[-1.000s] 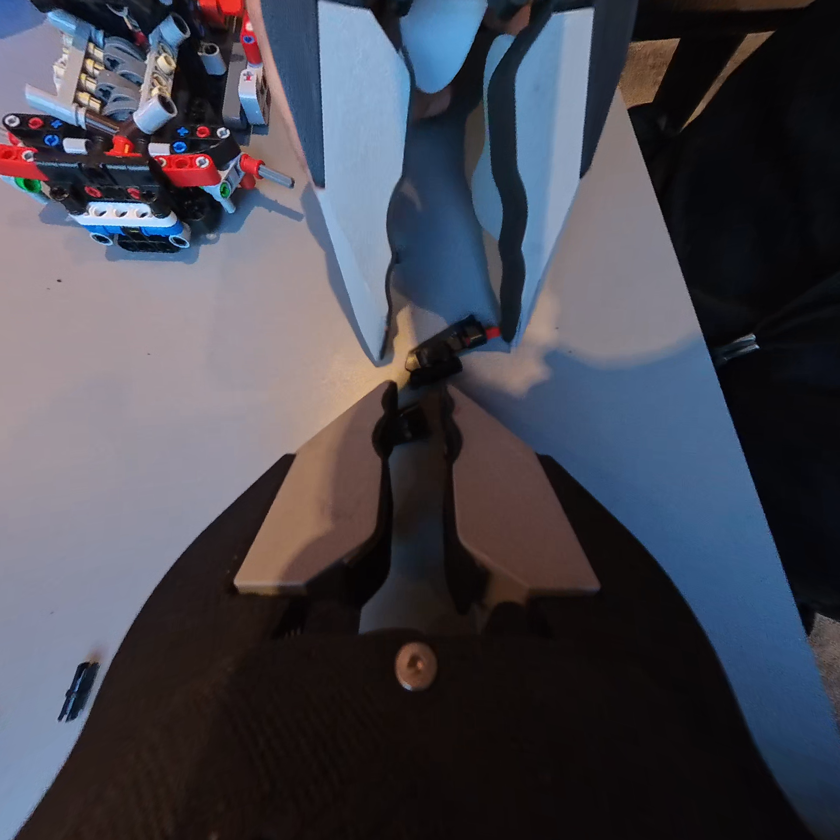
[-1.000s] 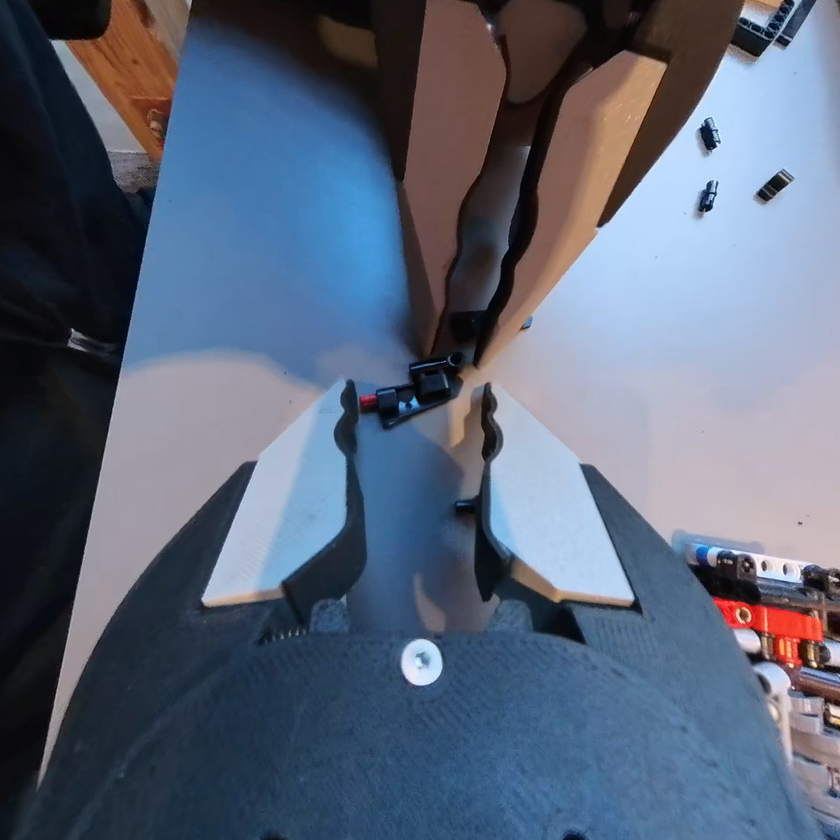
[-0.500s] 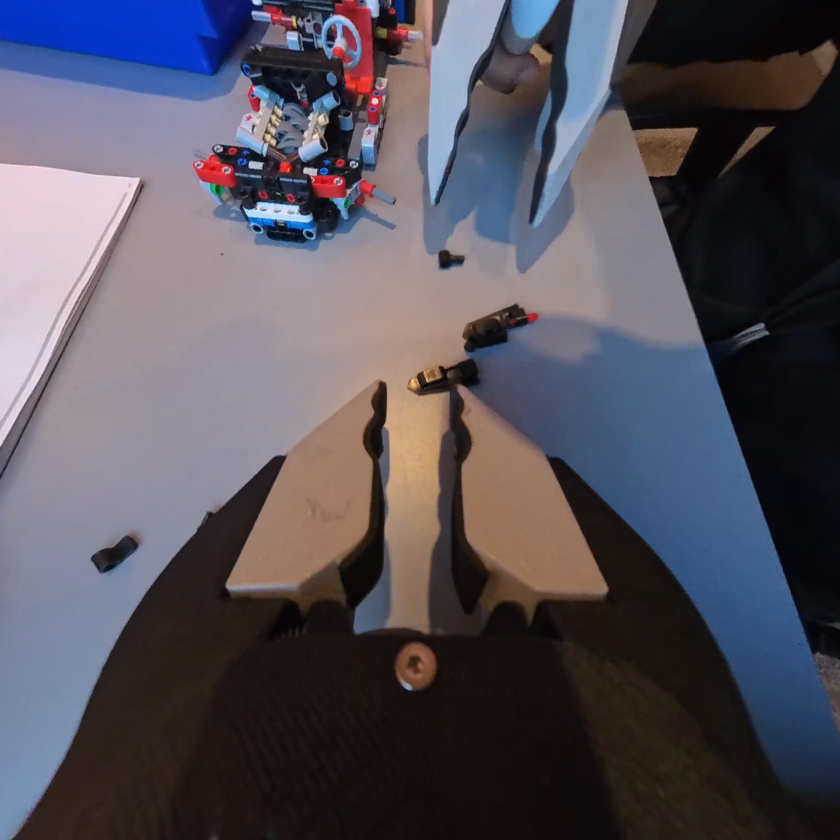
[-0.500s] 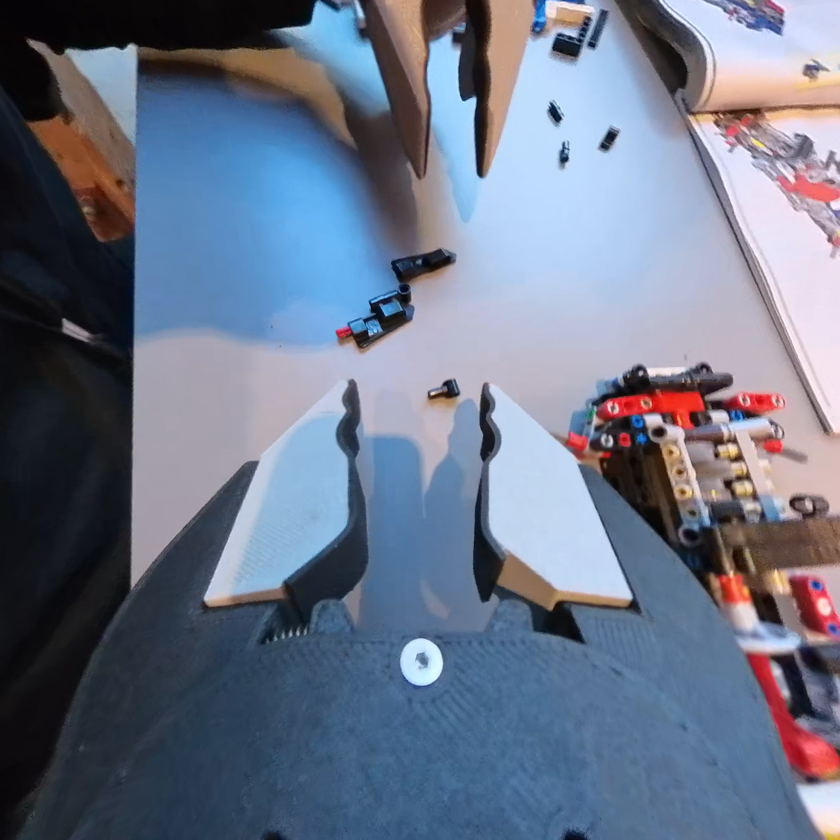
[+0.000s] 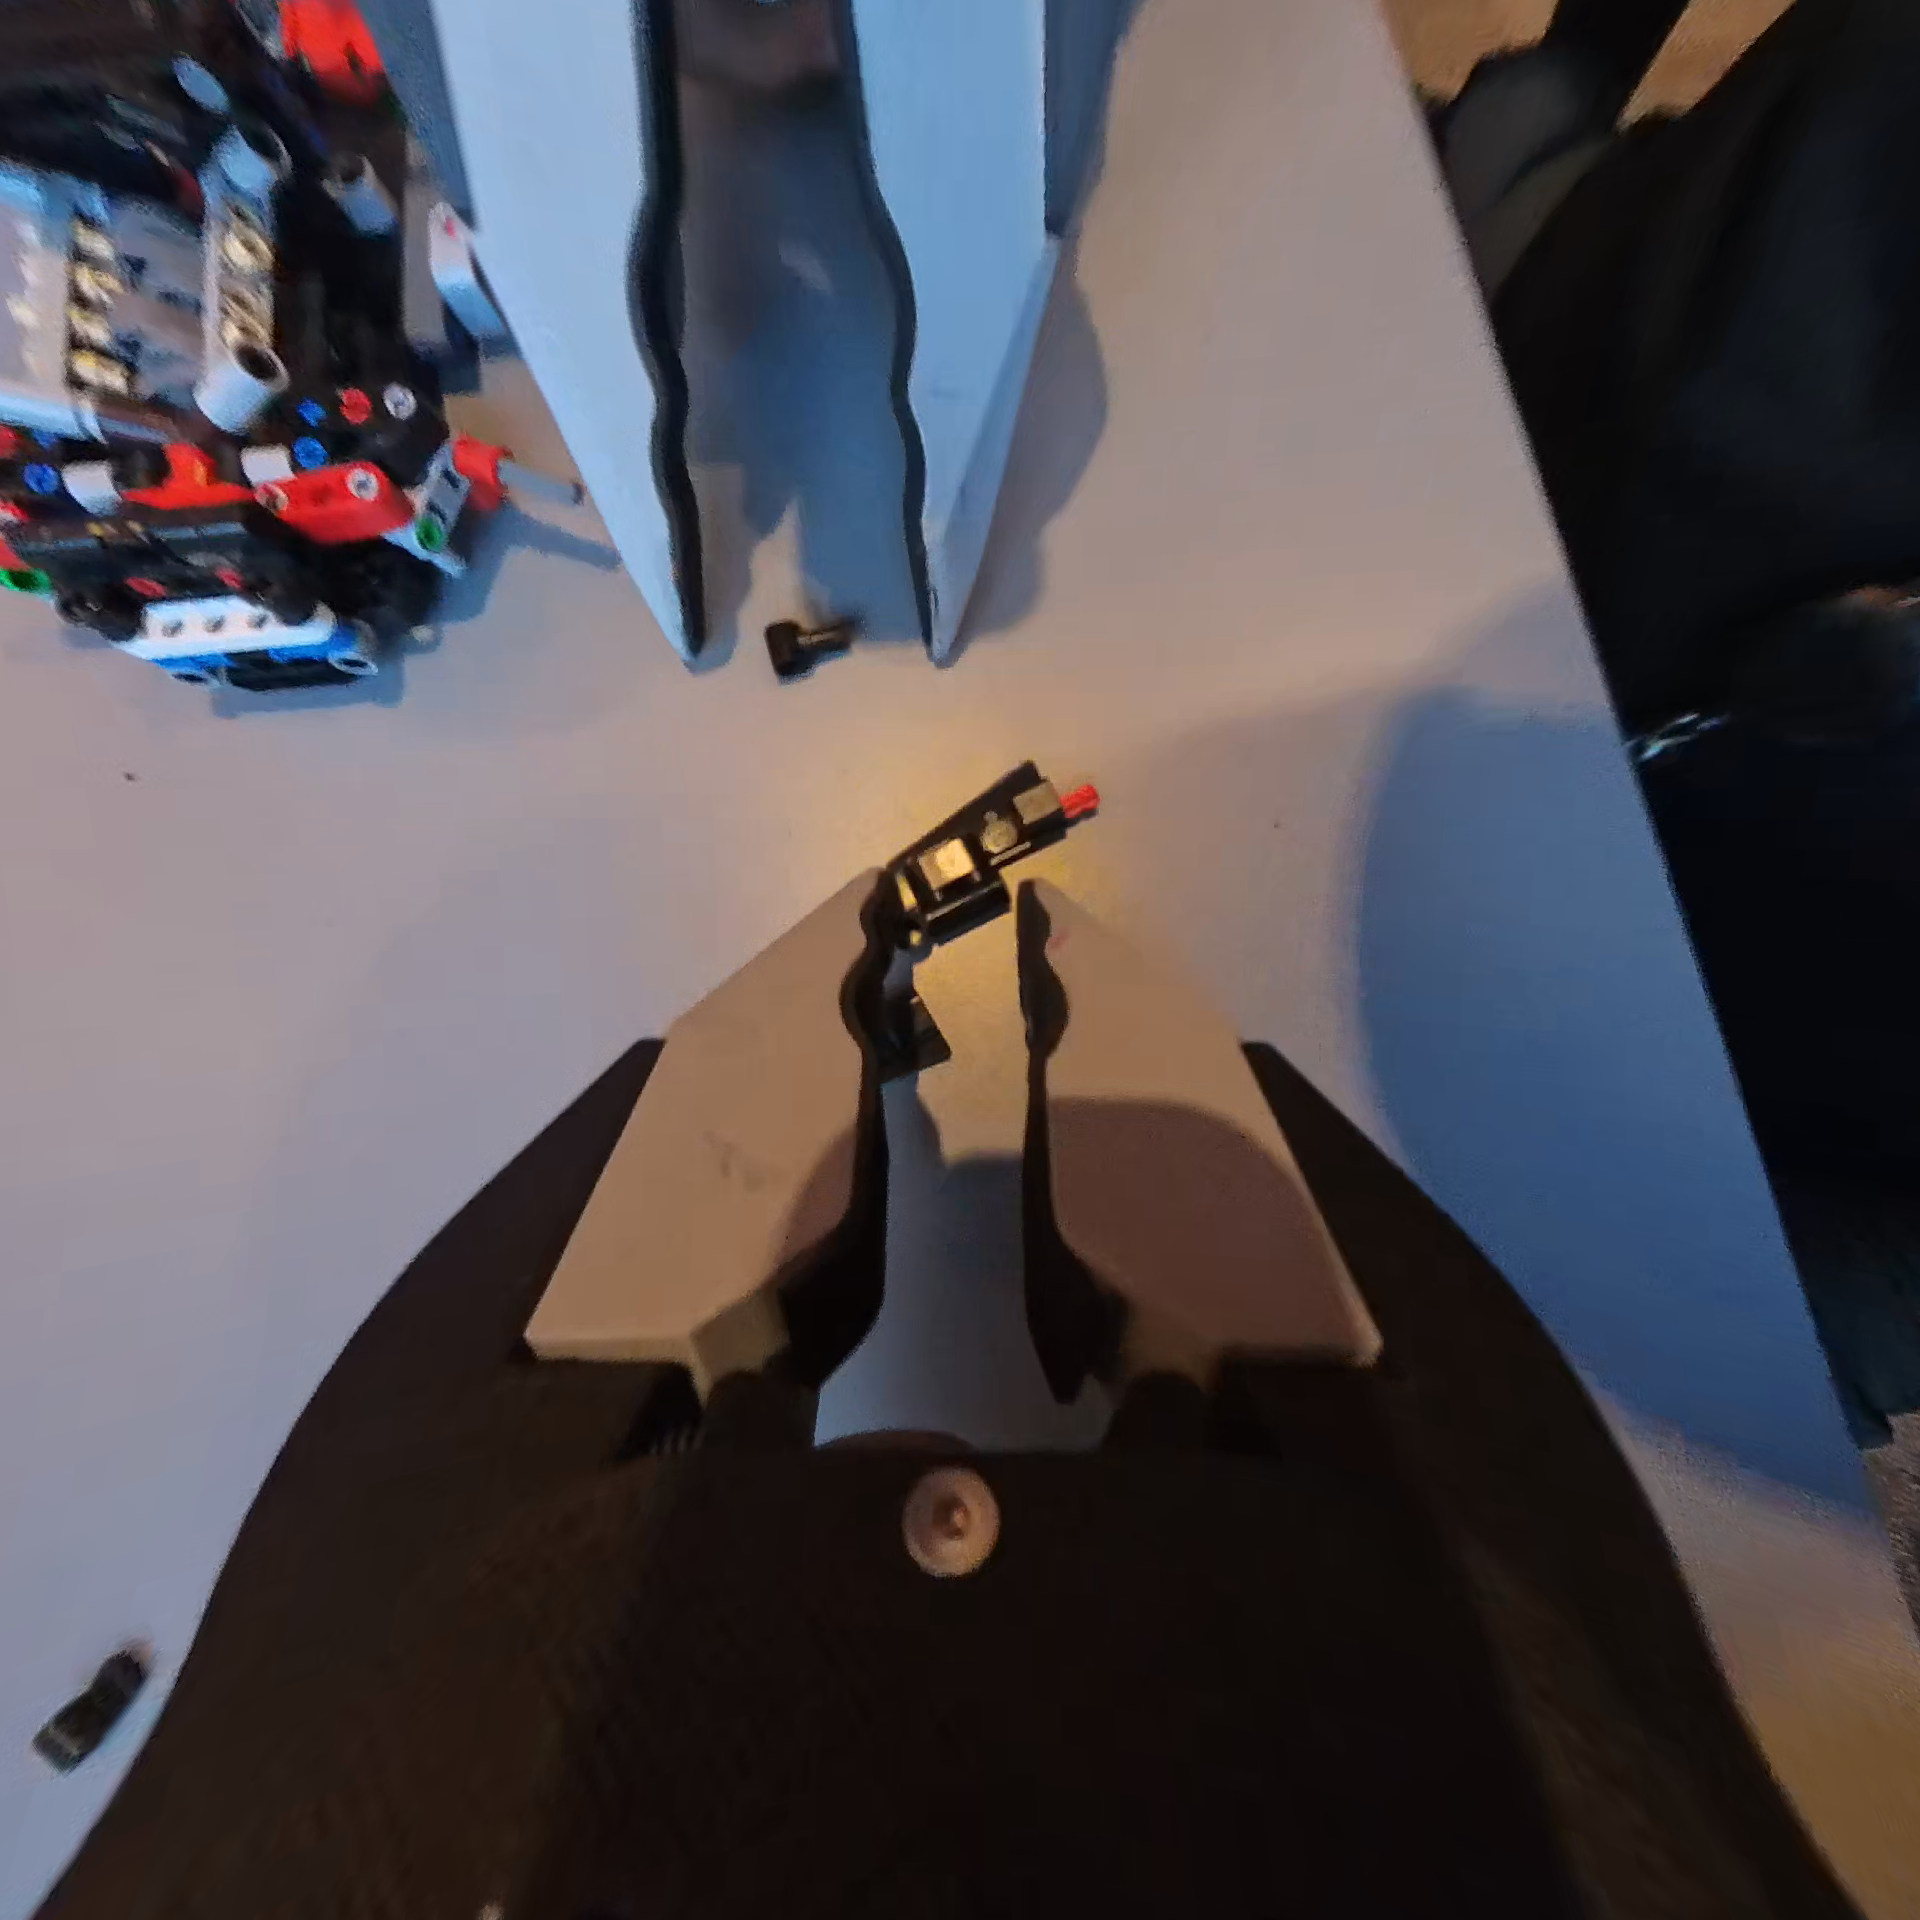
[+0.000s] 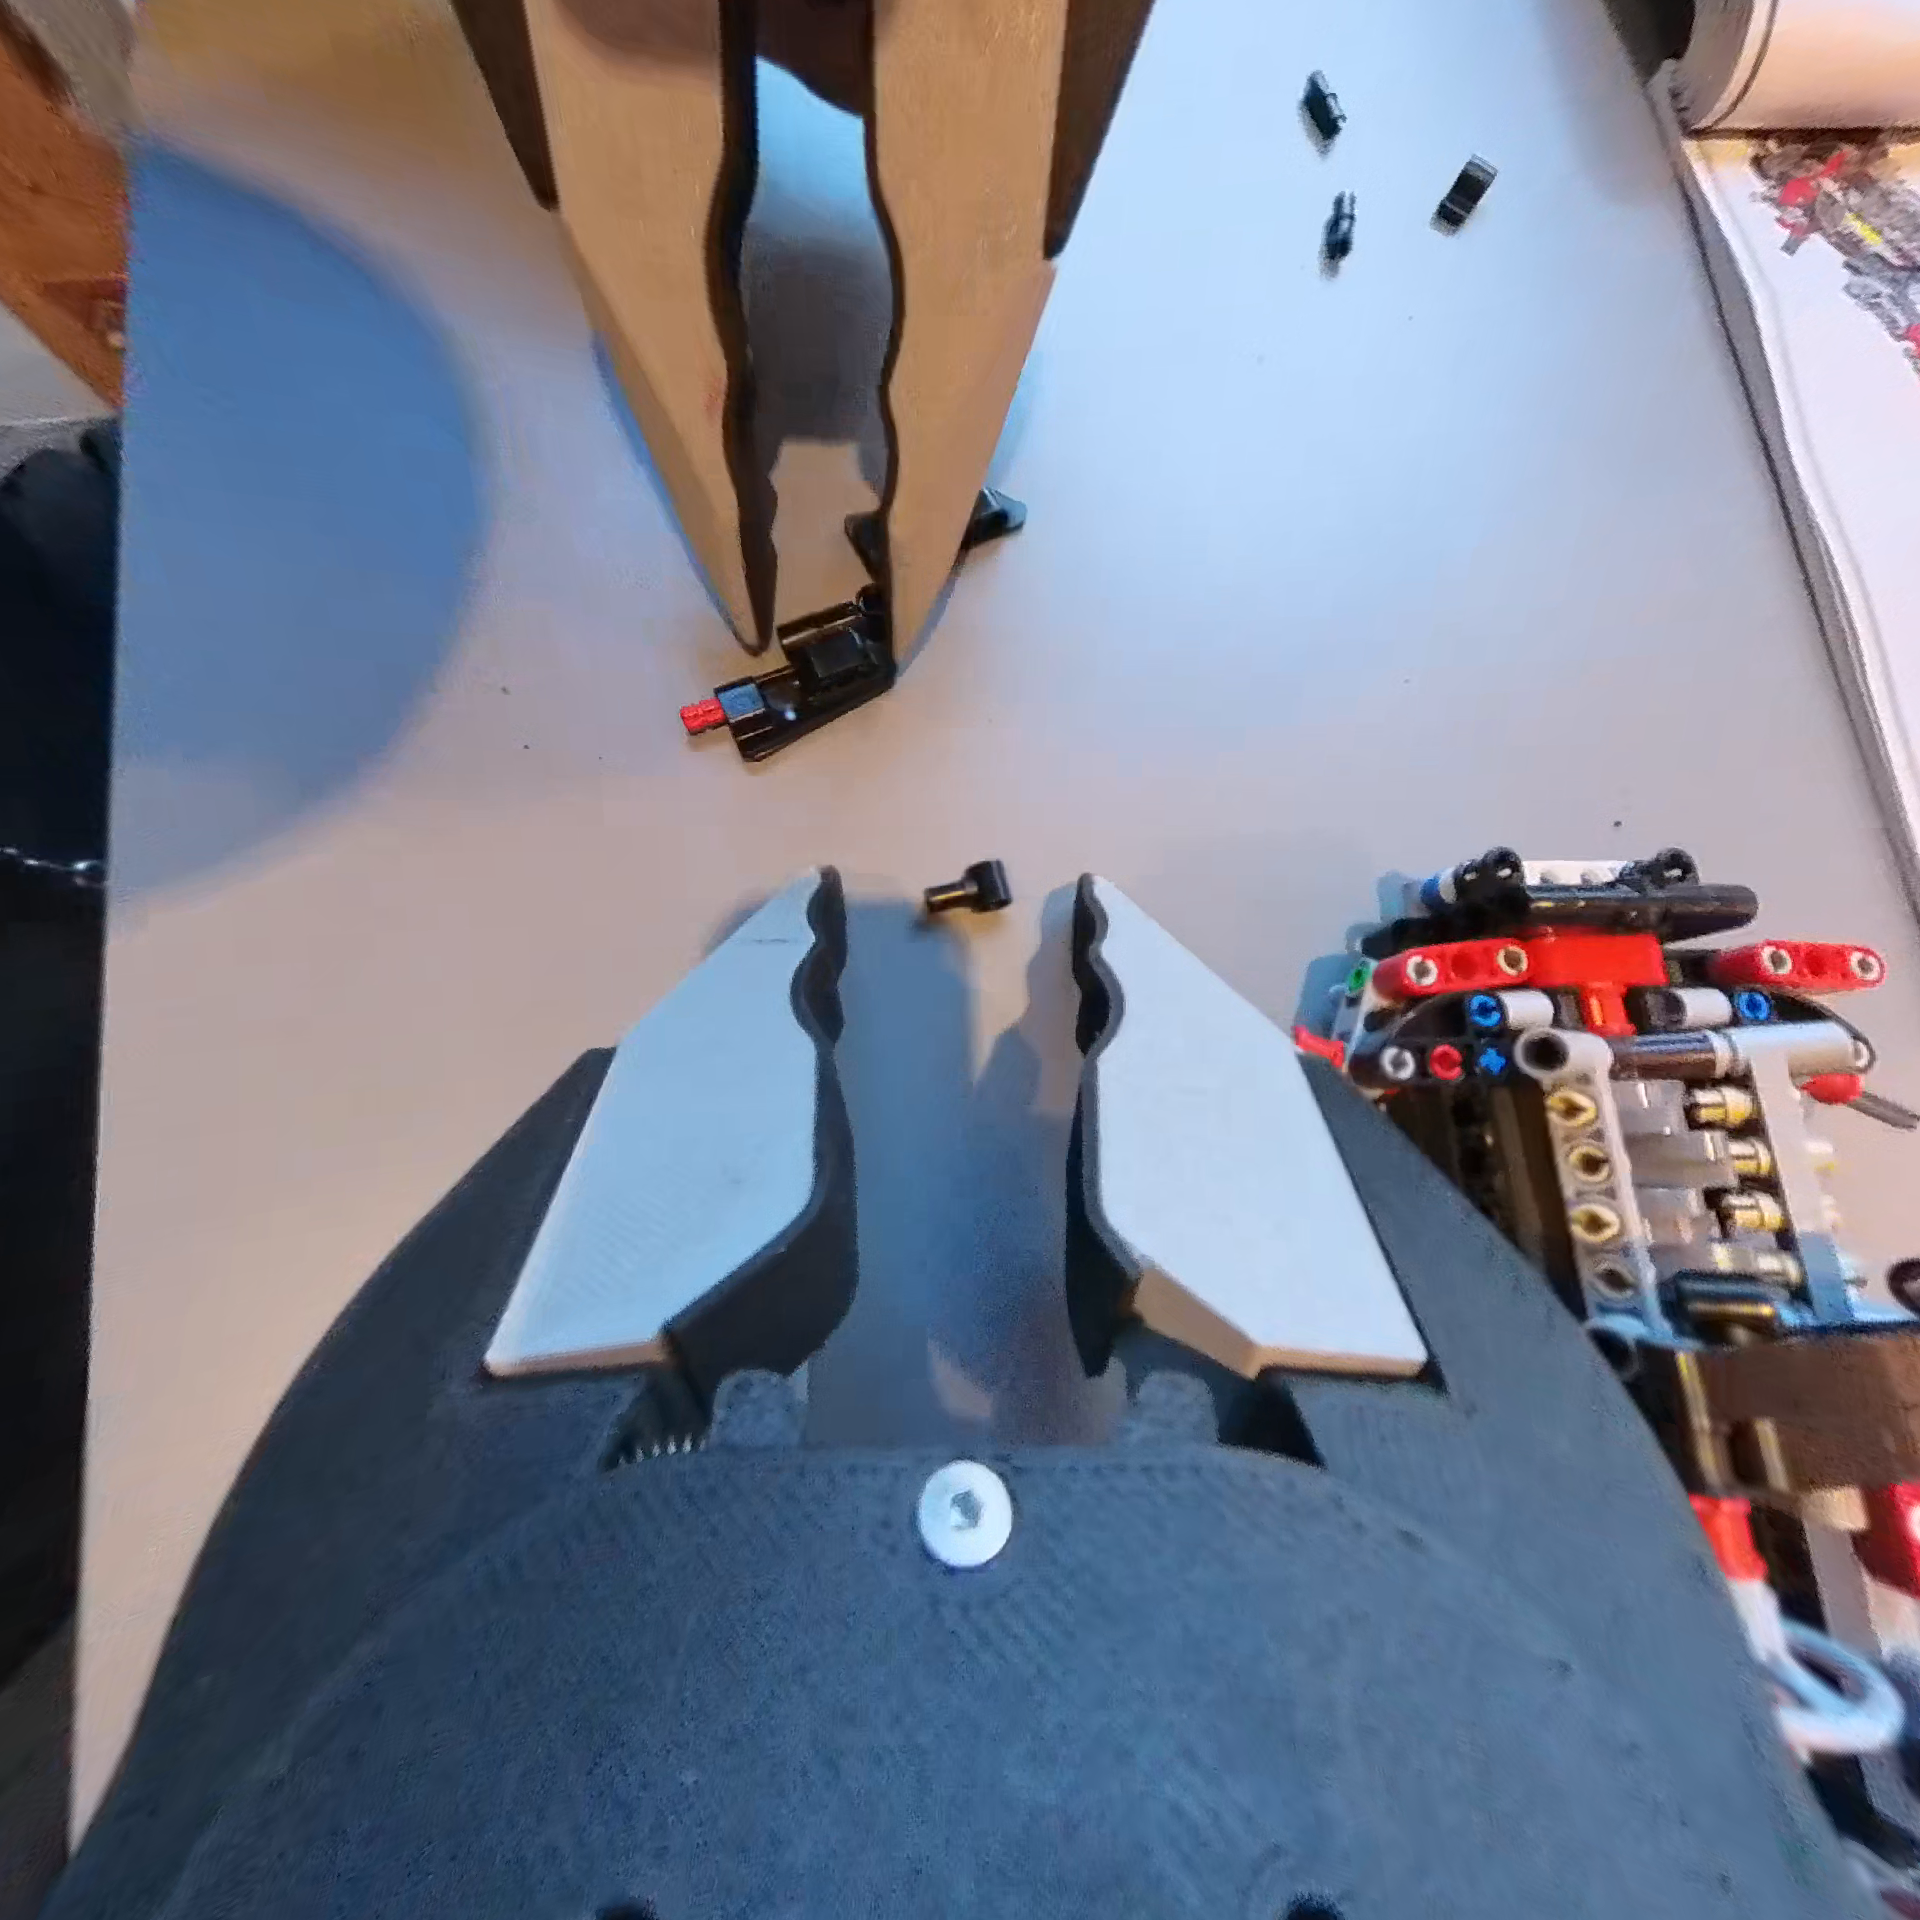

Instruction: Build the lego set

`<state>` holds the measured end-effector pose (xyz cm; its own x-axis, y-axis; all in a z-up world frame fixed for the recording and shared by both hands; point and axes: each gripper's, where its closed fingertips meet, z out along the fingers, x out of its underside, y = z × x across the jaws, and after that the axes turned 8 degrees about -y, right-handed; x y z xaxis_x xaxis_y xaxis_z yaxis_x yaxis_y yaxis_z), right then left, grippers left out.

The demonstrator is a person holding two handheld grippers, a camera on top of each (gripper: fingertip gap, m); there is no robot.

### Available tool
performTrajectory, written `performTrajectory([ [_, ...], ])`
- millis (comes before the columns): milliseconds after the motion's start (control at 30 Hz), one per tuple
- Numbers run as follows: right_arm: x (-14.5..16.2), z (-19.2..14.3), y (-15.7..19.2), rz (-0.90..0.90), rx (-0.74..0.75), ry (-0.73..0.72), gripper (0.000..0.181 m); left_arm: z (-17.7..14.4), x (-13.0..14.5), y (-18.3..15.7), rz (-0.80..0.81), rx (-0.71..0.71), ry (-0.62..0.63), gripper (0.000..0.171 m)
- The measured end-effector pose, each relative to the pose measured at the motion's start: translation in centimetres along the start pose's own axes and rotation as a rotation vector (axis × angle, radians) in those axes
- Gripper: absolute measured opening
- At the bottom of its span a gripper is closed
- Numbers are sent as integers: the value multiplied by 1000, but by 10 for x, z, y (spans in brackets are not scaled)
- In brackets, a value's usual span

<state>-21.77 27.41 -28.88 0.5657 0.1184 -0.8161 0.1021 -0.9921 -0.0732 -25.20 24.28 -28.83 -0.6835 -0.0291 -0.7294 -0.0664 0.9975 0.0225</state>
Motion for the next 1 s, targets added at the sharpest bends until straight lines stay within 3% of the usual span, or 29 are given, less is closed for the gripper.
performTrajectory([
  [200,6,-8,4,-3,-13,-4,22,8,-7,4,-75,-128,-5,16],
  [367,18,-25,8,14,30,0,18,17,-15,20,-348,-373,-13,17],
  [500,23,-33,7,20,42,-2,23,13,-19,0,-451,-317,-30,25],
  [700,8,-18,3,-60,-33,-15,30,-8,-20,-8,-297,-265,2,27],
  [833,-4,-11,21,-188,-160,-28,33,1,-17,-3,-184,-170,36,25],
  [1000,-2,-5,28,-253,-242,19,43,11,-13,-2,-6,-72,53,4],
])
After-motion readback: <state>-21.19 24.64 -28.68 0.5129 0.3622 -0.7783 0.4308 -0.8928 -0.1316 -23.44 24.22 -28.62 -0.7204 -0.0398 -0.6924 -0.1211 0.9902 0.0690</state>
